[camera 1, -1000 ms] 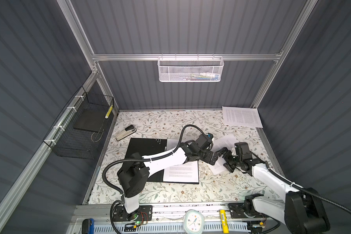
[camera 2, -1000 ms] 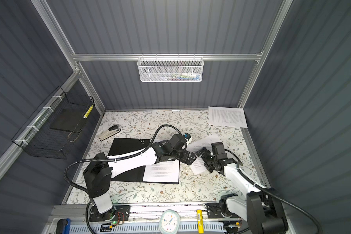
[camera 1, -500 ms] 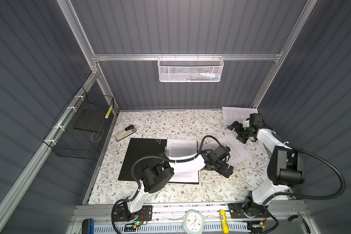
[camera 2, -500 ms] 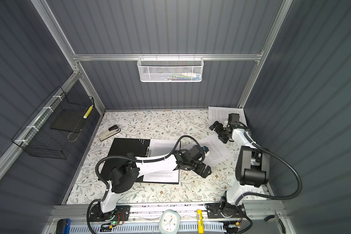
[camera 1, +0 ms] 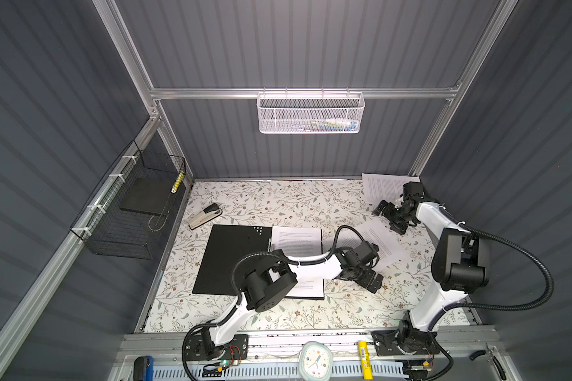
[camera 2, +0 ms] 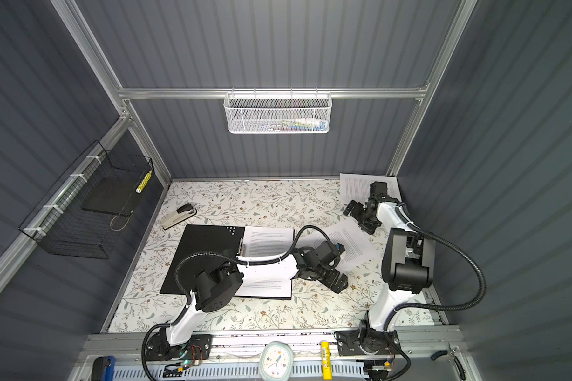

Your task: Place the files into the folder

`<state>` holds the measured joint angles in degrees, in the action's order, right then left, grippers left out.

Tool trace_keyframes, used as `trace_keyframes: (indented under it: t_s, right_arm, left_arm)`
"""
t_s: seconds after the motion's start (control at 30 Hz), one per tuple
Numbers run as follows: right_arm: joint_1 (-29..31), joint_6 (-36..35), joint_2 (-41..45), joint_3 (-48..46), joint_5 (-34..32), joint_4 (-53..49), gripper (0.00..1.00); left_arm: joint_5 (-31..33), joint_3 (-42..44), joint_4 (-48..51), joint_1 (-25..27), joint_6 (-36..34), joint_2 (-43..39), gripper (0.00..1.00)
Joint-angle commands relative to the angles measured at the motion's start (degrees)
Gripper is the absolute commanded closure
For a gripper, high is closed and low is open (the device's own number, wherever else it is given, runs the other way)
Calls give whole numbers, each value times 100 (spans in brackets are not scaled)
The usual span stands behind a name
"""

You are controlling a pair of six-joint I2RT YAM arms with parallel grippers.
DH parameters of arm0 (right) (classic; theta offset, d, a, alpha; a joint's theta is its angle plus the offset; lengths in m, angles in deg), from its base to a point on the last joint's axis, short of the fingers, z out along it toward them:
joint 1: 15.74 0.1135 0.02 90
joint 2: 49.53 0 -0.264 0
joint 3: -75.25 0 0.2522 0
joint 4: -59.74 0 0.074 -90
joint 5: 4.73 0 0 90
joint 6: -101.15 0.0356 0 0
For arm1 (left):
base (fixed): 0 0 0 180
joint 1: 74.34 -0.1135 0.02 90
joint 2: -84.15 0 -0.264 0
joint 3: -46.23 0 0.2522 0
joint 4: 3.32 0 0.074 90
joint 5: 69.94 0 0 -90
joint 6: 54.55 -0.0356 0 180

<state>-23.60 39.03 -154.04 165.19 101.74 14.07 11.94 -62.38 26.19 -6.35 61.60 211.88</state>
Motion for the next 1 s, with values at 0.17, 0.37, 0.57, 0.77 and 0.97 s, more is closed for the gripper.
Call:
trace_keyframes:
  t_s: [0.17,0.37,0.57,0.77,0.97]
  right_arm:
    - [30,-268,-230,370,-76,-340,1]
    - [123,-660,-716,673,-250,-648,1]
    - [341,-943,-1061,1061,-1390,-1329,1]
    - [414,-867,-1257,1157,-642,-1224,1]
    - [358,-359,-961,640,100,-413,1]
  left_arm:
    - [264,1231,904,-530,-343,-634,0]
    - [414,1188,1539,-834,-880,-710,0]
    - [389,1115,1592,-876,-1004,-731,0]
    - [433,1030,1656,-896,-1075,-673,0]
    - [306,1192,1509,-971,-1176,-939,0]
